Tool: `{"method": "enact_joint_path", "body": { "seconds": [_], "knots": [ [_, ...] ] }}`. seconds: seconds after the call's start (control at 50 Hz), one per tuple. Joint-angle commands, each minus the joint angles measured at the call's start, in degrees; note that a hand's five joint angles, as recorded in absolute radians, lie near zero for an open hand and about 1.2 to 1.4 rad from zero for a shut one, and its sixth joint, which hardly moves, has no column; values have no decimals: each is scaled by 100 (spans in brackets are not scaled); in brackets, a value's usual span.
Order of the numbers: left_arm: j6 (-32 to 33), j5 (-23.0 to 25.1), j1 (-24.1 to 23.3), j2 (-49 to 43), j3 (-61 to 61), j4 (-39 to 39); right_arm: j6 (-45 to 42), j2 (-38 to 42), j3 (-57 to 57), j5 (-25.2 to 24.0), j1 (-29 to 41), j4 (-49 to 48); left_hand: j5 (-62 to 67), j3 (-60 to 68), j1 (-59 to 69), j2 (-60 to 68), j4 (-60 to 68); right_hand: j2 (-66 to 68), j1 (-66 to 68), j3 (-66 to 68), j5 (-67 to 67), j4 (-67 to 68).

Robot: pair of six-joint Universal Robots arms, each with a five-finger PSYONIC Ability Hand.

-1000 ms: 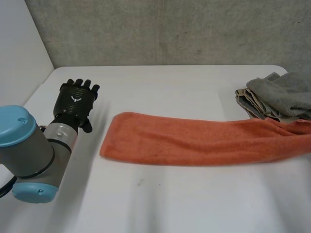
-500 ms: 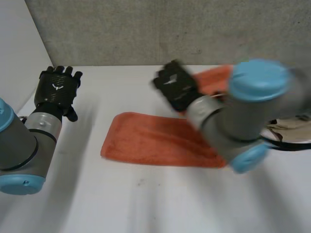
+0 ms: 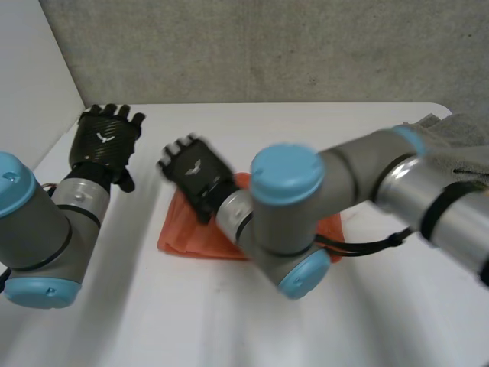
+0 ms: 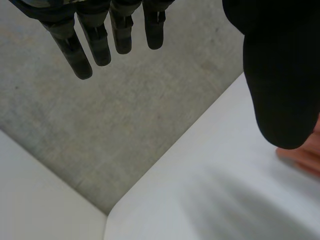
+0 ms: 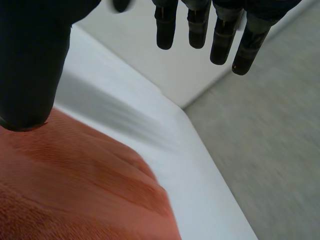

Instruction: Fold the laundry.

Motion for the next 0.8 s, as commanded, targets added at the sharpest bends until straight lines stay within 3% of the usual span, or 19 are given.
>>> {"method": "enact_joint_path", "body": {
  "seconds": [0.02,0.12,0.22,0.38,0.6,0.8],
  "knots": [
    [-273,176,-449,-3,128,-9,1168,-1290,1059,1065,-889,907,-240,-188,-108,-139,-139,-282,-176,-257,-414,-377],
    [-387,571,-757,-291,242,-18,1416,-1818,2115,1049,-1365,1234,-206,-155,-75,-105,-105,-282,-176,-257,-414,-377],
    [-361,607,-1038,-863,558,-184,1398,-2004,3188,1066,-1734,945,-122,-71,9,-21,-21,-242,-137,-218,-375,-338],
    [-317,528,-1083,-1901,1384,-1071,1425,-2267,4322,1058,-2130,-57,-4,47,127,97,97,1795,1901,1820,1663,1700],
    [298,-438,-1048,-2192,1605,-1389,1899,-2294,4710,1066,-2306,-330,13,64,144,114,114,2047,2153,2072,1915,1952],
    [623,-887,-1109,-2130,1464,-1450,2514,-2224,4701,935,-2359,-550,-21,31,110,80,80,2923,3028,2947,2791,2827]
  ]
}}
